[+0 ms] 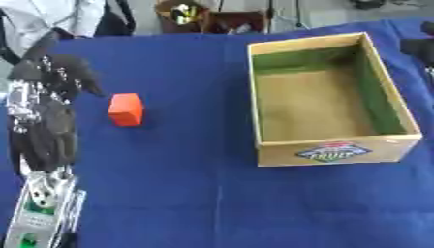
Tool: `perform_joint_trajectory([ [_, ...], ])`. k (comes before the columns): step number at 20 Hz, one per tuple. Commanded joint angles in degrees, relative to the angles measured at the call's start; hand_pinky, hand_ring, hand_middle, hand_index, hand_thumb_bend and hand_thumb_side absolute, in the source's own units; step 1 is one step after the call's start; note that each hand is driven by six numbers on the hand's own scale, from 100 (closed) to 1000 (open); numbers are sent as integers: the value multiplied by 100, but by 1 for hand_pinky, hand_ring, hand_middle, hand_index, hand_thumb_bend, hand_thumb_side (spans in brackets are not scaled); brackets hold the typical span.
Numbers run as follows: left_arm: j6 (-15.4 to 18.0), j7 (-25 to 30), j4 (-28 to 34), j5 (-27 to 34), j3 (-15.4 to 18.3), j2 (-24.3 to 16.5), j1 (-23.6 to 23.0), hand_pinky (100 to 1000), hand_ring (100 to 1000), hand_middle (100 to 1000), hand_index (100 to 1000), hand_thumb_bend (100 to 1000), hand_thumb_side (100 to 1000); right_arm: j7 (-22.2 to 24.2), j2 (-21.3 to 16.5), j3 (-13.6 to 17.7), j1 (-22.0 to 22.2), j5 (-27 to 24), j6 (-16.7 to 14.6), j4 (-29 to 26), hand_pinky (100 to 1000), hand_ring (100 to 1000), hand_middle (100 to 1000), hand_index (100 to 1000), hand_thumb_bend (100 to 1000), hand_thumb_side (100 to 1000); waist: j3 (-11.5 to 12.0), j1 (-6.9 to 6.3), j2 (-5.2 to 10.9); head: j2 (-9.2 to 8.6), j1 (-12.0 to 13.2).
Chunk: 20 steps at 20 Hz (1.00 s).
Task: Pick up objects on the table and place them in the box.
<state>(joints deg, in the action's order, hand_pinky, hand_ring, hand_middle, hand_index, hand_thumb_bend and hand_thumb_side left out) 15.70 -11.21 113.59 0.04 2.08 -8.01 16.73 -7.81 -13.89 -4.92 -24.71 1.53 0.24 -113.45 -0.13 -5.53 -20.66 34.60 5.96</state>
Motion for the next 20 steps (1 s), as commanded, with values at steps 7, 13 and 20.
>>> perform_joint_trajectory([
  [7, 9, 5, 100, -22, 58, -67, 62, 405, 513, 538, 857, 100, 1000, 32, -84, 8, -76, 8, -10, -114, 968, 820, 599, 809, 100, 579, -3, 43, 138, -62, -2],
  [13, -20, -77, 100, -246, 166, -645, 152, 404, 518, 548, 867, 100, 1000, 40, -102, 4, -52, 9, -3, -114, 968, 820, 598, 809, 100, 580, -2, 25, 171, -29, -12],
  [20, -355, -182, 100, -689, 120, -1822, 488, 411, 530, 564, 881, 100, 1000, 59, -140, -8, -34, 9, 11, -114, 969, 820, 597, 809, 100, 584, -28, 9, 182, -10, -16],
])
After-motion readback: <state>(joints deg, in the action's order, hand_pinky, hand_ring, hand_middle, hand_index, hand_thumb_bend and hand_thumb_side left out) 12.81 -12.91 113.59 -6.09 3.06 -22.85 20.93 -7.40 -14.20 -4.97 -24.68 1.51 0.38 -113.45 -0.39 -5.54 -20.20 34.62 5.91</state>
